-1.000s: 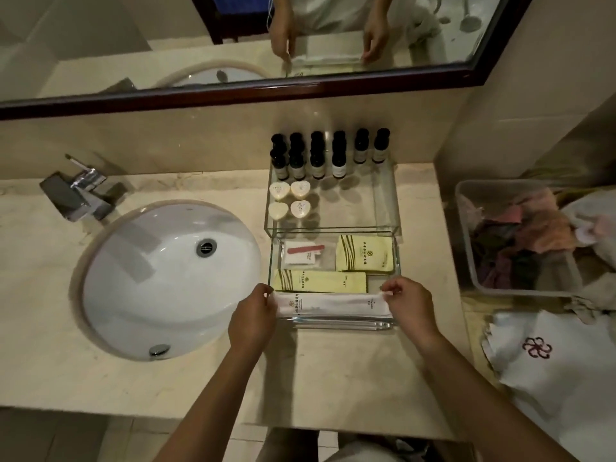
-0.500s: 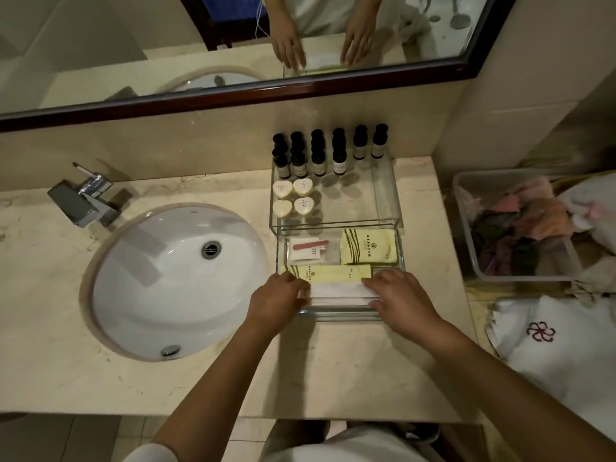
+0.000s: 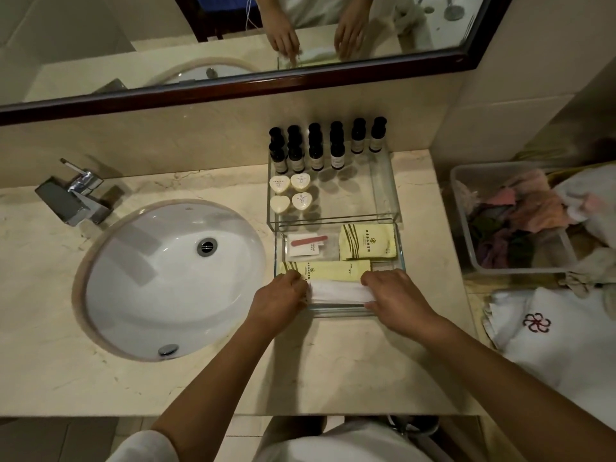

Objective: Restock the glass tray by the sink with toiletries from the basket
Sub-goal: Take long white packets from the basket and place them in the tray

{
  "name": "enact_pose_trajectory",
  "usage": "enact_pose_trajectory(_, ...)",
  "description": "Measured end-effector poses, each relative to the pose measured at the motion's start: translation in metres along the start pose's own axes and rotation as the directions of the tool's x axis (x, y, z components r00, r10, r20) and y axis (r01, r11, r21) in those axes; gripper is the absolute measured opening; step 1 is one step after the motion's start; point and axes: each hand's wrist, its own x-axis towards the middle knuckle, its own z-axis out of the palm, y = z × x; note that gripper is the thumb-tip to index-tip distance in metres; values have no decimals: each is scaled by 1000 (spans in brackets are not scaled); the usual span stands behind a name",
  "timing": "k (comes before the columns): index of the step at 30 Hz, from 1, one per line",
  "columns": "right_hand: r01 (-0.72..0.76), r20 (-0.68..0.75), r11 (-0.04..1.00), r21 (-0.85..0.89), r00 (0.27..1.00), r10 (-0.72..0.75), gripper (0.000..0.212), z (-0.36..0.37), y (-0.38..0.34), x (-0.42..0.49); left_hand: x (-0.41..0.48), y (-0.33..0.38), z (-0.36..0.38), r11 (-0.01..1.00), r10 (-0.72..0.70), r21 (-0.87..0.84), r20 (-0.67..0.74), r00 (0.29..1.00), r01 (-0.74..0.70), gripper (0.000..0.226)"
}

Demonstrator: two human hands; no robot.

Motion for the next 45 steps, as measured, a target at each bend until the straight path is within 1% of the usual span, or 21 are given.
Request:
enact_pose_trajectory(2,30,-31,1000,0,999,-30,25,3,1,-2,2,-1,-1,999,24,36,10,1000,-24,25)
enact_pose_trajectory(5,44,-81,999,1,996,-44,25,11,6,-4,3,-2,-3,989,110,105,-31,993,-107,15)
enact_pose_trajectory(7,37,-76,999,-8,996,-38,27,15,8,-4,4,-6,1,981,151,134,-53,987,-142,26)
enact_pose_trajectory(8,37,-83,999,-8,996,-37,28,16,8,-4,5,-7,5,983,146,123,-77,986,-136,29)
enact_pose_trajectory(9,37,-98,999,-3,994,-37,31,17,8,-3,4,-6,6,985,140,105,-63,988,-133,27)
enact_pose_trajectory(11,37,-129,999,-2,991,-37,38,19,8,-1,1,0,3,994,96,59,-25,995,-94,15)
enact_pose_trajectory(12,37,-139,999,-10,990,-39,44,20,8,0,-1,2,2,996,73,52,-30,997,-71,13)
enact_pose_trajectory(13,38,-141,999,-19,989,-41,49,20,8,0,-2,4,1,997,71,27,-47,996,-70,17)
enact_pose_trajectory(14,41,-141,999,-29,989,-45,53,22,8,0,-3,7,0,996,91,31,-57,994,-89,28)
enact_pose_trajectory(16,44,-141,998,-51,989,-51,56,25,8,-2,-2,6,1,996,78,44,-29,996,-77,44)
enact_pose_trajectory(20,38,-153,994,-103,987,-54,59,32,9,-4,-4,6,8,991,90,103,-65,994,-83,46)
enact_pose_trajectory(23,29,-175,995,-95,983,-45,54,34,10,-4,-3,1,11,993,115,47,-162,980,-109,37)
enact_pose_trajectory(25,22,-201,998,-61,979,-33,44,34,11,-5,-5,-1,10,988,148,-8,-188,971,-152,23)
enact_pose_trajectory(26,15,-213,999,-30,977,-21,41,32,11,-6,-6,-2,9,989,134,-41,-205,970,-145,15)
enact_pose_trajectory(27,0,-210,1000,-1,978,0,41,29,10,-7,-7,-2,6,992,98,-63,-188,977,-112,11)
enact_pose_trajectory(30,-47,-101,997,60,993,53,51,20,10,-7,-7,-5,7,993,38,-107,-179,983,-58,26)
enact_pose_trajectory(32,-71,-52,996,47,996,74,56,16,9,-5,-6,-7,5,996,25,-79,-143,989,-37,42)
enact_pose_trajectory(35,-74,-21,997,-8,997,74,55,12,9,-3,-6,-9,3,989,148,10,-206,967,-149,50)
enact_pose_trajectory(37,-68,-32,998,-11,997,68,52,12,10,-5,-5,-12,6,984,172,81,-209,963,-158,54)
enact_pose_trajectory(42,-42,-143,999,14,989,43,40,20,15,-7,-6,-10,14,979,196,92,-224,955,-179,50)
enact_pose_trajectory(45,-49,-195,997,-53,980,38,42,26,16,-4,-3,-8,17,981,185,105,-221,958,-165,51)
